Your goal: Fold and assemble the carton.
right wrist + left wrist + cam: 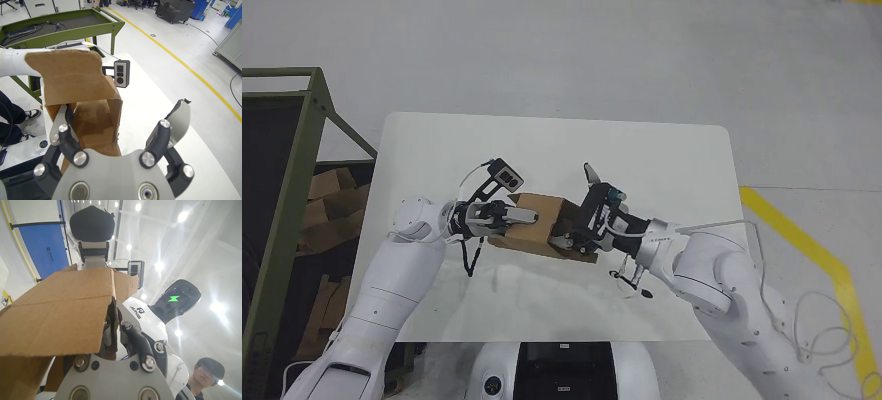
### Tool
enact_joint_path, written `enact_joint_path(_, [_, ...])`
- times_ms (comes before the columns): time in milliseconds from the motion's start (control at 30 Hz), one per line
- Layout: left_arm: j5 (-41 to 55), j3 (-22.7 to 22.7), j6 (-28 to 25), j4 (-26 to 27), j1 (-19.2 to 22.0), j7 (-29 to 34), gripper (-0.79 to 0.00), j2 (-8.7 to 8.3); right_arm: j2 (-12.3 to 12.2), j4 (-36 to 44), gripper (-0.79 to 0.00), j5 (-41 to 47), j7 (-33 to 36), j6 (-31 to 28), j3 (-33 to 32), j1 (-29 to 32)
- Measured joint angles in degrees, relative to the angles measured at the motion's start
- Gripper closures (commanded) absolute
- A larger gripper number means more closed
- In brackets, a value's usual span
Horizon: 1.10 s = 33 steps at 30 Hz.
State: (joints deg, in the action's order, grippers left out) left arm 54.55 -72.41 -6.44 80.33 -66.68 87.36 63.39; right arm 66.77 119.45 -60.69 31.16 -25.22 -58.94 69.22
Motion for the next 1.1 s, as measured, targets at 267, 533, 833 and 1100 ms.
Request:
enact_joint_path(267, [0.0,-0.2,0.1,0.1,-0.1,0.0,0.000,-0.02,-0.7,0.6,-0.785,1.3,-1.2,-1.8,-4.4,2.3])
enact_joint_path(533, [-0.2,-0.2,0.3,0.0,0.0,0.0,0.000,-0.02,-1.6,-0.5,-0.785,9.9,-7.7,-9.2,-9.8,5.6])
enact_joint_path(833, [-0.9,0.0,0.1,-0.1,0.1,-0.4,0.000,0.00,-2.8,-3.9,-0.785,22.6,-8.4,-25.3,-12.0,6.1])
enact_joint_path(1100, [-2.7,0.3,-1.3,0.6,0.1,-1.2,0.000,0.02,-3.1,-4.5,-0.785,24.0,-1.5,-24.5,-8.8,2.7])
